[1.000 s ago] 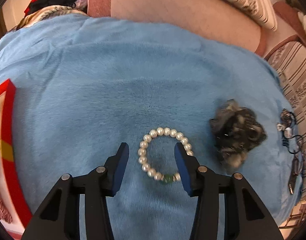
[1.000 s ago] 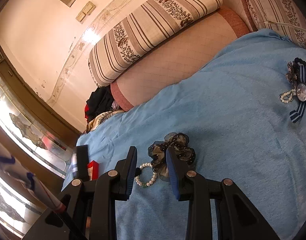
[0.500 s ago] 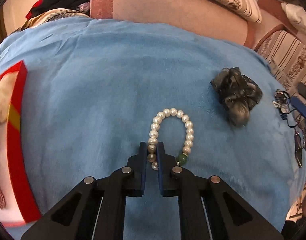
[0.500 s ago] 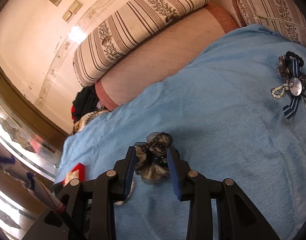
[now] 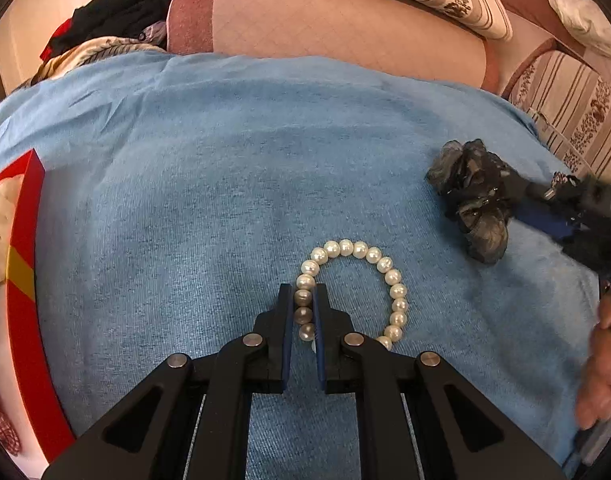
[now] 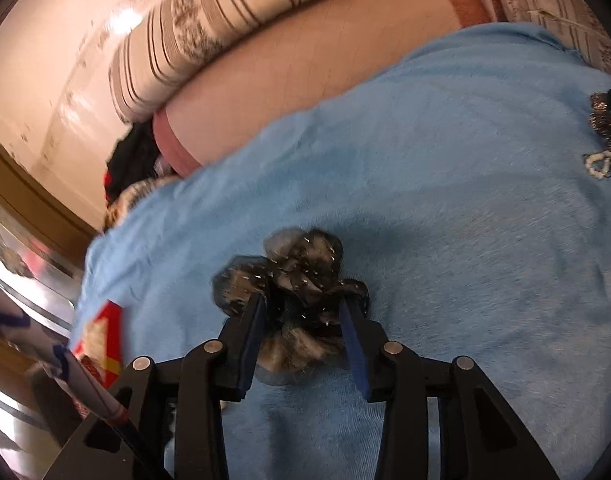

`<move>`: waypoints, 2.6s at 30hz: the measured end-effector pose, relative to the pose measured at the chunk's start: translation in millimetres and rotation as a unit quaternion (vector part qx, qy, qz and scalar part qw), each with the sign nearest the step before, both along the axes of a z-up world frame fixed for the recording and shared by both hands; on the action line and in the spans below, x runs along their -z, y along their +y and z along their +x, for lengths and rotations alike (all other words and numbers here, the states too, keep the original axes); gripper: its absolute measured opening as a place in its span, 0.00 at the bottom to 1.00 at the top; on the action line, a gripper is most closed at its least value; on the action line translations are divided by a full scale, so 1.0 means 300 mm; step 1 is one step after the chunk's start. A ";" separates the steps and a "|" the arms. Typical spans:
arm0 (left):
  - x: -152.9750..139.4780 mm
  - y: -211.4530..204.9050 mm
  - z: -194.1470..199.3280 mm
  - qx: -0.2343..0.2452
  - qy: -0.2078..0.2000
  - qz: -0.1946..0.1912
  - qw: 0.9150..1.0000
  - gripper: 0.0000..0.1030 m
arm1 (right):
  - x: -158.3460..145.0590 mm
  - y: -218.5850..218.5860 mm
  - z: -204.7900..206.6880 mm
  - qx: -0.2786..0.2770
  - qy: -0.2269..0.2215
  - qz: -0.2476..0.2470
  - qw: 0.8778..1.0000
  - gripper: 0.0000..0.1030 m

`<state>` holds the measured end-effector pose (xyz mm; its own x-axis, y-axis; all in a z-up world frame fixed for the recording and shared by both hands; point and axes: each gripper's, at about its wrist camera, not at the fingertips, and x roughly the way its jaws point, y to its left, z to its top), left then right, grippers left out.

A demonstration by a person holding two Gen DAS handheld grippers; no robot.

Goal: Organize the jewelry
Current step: 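Grasp the pearl bracelet with the left tool while the right tool grasps the black lace scrunchie, then carry the pearl bracelet and black lace scrunchie over the red box with both tools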

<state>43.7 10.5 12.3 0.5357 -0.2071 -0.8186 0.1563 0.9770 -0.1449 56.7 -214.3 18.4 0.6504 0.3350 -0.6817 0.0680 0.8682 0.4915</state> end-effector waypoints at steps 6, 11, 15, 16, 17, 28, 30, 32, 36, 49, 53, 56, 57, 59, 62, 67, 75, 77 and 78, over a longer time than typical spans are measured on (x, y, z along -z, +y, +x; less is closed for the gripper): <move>0.001 -0.018 -0.004 0.001 -0.014 0.017 1.000 0.09 | 0.064 0.028 0.025 -0.015 0.010 -0.011 1.000 0.09; -0.013 -0.012 -0.005 0.001 -0.026 0.003 1.000 0.09 | 0.019 0.011 -0.021 0.001 -0.023 -0.019 1.000 0.07; -0.029 -0.007 -0.003 -0.001 -0.037 0.002 0.999 0.09 | -0.030 0.012 -0.056 0.002 -0.047 -0.027 0.999 0.06; -0.034 -0.007 -0.004 -0.001 -0.039 0.002 0.999 0.09 | -0.047 0.013 -0.067 -0.001 -0.055 -0.029 0.998 0.06; -0.042 -0.006 -0.006 -0.002 -0.045 0.003 0.999 0.09 | -0.067 0.017 -0.079 -0.003 -0.065 -0.037 0.997 0.06; -0.154 -0.005 -0.049 0.002 -0.118 0.027 0.993 0.09 | -0.141 0.061 -0.136 -0.024 -0.108 -0.051 0.993 0.06; -0.159 -0.007 -0.051 0.003 -0.122 0.033 0.992 0.09 | -0.135 0.071 -0.136 -0.028 -0.107 -0.051 0.993 0.06; -0.161 -0.008 -0.050 0.003 -0.124 0.034 0.992 0.09 | -0.134 0.083 -0.138 -0.032 -0.108 -0.051 0.992 0.06; -0.174 -0.011 -0.060 0.001 -0.136 0.042 0.990 0.09 | -0.144 0.105 -0.147 -0.039 -0.118 -0.059 0.990 0.06; -0.199 -0.006 -0.088 -0.011 -0.165 0.059 0.984 0.09 | -0.147 0.168 -0.178 -0.062 -0.138 -0.082 0.985 0.06; -0.208 0.000 -0.091 -0.013 -0.168 0.060 0.984 0.09 | -0.143 0.180 -0.180 -0.066 -0.138 -0.084 0.985 0.06; -0.213 0.005 -0.095 -0.014 -0.170 0.062 0.983 0.09 | -0.141 0.190 -0.183 -0.070 -0.140 -0.088 0.984 0.06; -0.216 0.005 -0.097 -0.014 -0.171 0.063 0.983 0.09 | -0.142 0.190 -0.187 -0.070 -0.141 -0.088 0.984 0.06; -0.222 0.008 -0.101 -0.015 -0.173 0.065 0.983 0.09 | -0.144 0.196 -0.188 -0.074 -0.142 -0.088 0.983 0.06; -0.228 0.011 -0.109 -0.017 -0.178 0.070 0.981 0.09 | -0.147 0.203 -0.193 -0.078 -0.146 -0.089 0.982 0.06; -0.240 0.010 -0.125 -0.020 -0.186 0.079 0.979 0.09 | -0.154 0.210 -0.206 -0.081 -0.152 -0.090 0.981 0.06; -0.268 0.028 -0.151 -0.028 -0.195 0.082 0.977 0.09 | -0.161 0.231 -0.219 -0.085 -0.159 -0.089 0.980 0.06; -0.284 0.041 -0.168 -0.032 -0.202 0.081 0.975 0.09 | -0.166 0.241 -0.230 -0.087 -0.162 -0.088 0.979 0.06; -0.293 0.049 -0.177 -0.034 -0.204 0.080 0.975 0.09 | -0.170 0.246 -0.238 -0.087 -0.164 -0.086 0.979 0.06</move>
